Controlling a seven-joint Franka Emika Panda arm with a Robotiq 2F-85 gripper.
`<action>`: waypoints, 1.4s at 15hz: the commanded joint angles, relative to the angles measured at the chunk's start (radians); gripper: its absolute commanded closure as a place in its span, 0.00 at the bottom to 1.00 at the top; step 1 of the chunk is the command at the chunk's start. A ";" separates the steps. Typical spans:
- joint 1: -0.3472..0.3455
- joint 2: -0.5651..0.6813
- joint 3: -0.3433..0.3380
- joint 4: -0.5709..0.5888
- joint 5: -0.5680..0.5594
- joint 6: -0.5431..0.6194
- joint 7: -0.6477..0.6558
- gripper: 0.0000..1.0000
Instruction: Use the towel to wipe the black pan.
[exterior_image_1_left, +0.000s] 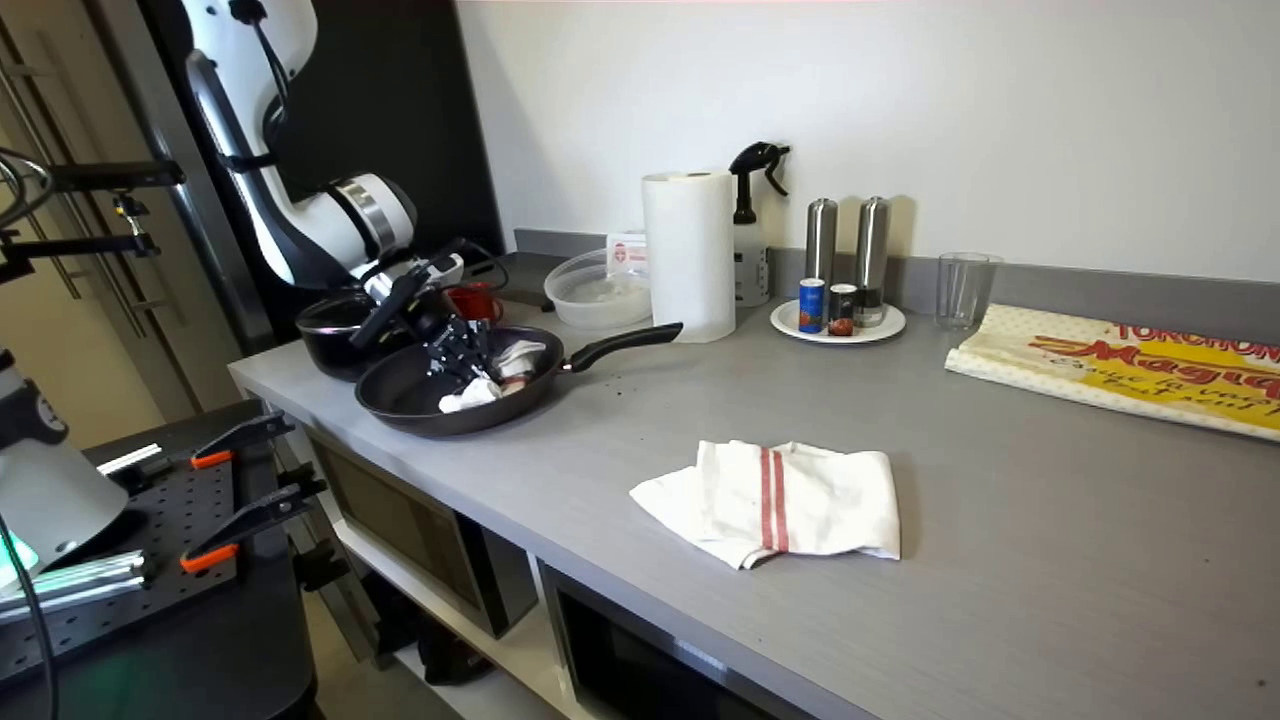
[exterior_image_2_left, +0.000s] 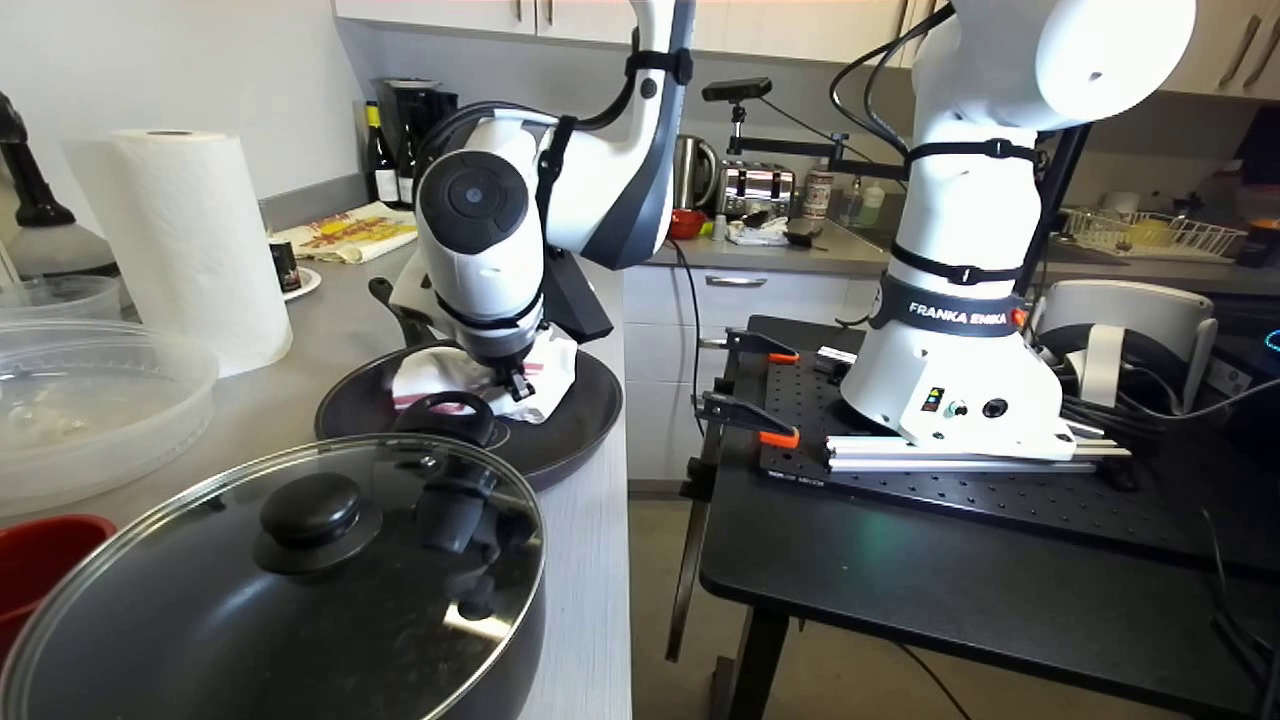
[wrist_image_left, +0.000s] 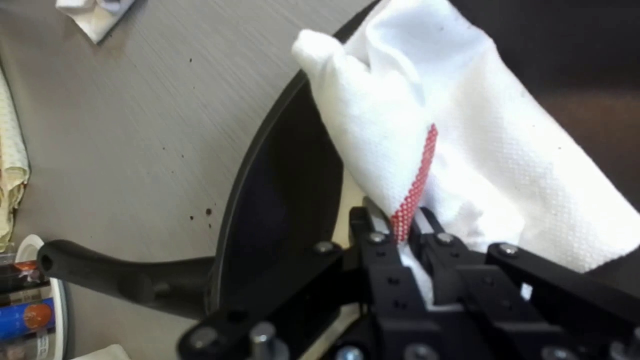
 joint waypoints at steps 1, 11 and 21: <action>0.009 -0.053 0.015 -0.063 0.040 -0.074 0.025 0.97; -0.027 -0.045 -0.024 -0.025 0.083 -0.142 0.048 0.97; -0.078 -0.213 -0.054 -0.101 0.032 -0.108 0.338 0.97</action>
